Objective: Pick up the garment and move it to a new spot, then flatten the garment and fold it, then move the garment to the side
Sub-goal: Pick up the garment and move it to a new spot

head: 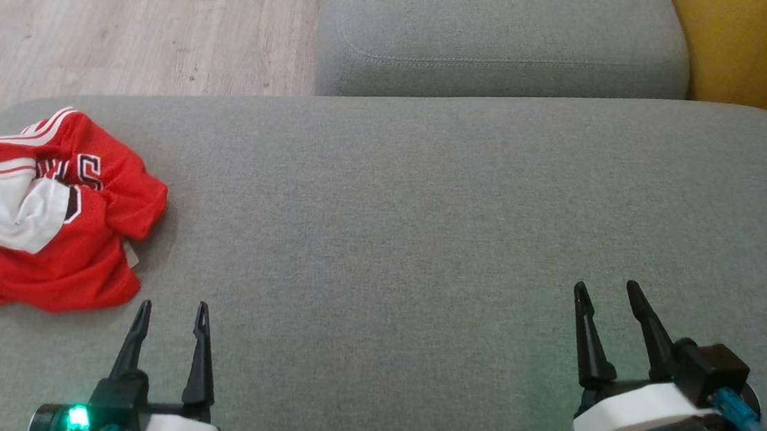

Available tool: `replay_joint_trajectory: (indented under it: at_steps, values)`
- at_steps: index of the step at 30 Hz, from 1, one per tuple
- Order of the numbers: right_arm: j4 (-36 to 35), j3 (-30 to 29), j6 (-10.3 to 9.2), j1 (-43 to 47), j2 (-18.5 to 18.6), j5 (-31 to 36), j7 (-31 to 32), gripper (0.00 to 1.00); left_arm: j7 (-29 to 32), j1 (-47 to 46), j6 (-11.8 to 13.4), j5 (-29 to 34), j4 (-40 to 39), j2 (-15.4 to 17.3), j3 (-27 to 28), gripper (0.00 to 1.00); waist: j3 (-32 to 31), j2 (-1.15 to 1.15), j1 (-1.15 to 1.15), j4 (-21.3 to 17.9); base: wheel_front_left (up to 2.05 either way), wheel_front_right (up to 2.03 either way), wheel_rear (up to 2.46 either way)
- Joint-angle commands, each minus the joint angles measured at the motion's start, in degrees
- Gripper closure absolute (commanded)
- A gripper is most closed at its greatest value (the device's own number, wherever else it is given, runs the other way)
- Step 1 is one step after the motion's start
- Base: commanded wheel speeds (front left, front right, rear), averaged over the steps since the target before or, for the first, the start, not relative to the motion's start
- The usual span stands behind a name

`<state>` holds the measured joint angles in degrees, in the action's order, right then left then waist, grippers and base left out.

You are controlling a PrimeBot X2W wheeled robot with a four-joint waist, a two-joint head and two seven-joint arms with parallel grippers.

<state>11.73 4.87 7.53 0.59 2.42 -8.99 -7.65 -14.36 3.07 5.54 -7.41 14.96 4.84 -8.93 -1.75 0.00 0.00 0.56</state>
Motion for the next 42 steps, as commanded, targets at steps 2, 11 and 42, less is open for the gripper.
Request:
replay_joint_trajectory:
  at_steps: [2, 11, 42]
  values:
    - [-2.1, 1.3, -0.04, -1.9, 0.5, 0.2, -0.6, 0.00, -0.6, -1.6, 0.3, 0.0, -1.8, 0.4, 2.1, 0.00, 0.0, 0.00, 0.00, 0.0, 0.00, 0.00, 0.00]
    - [-2.0, 0.5, -0.04, -1.1, 0.5, -0.4, -1.0, 0.00, -0.6, -1.7, 0.6, -0.7, -2.2, -0.1, 3.1, 0.00, 0.1, 0.00, 0.00, 2.9, 0.00, 0.00, 0.00]
    - [-2.4, 1.1, -0.04, -1.8, 0.5, -0.6, -1.2, 0.00, 1.6, -4.9, -3.0, -2.9, -4.2, 1.8, 4.3, 0.00, 3.5, 0.00, 0.00, 22.4, 0.00, 0.00, 0.00]
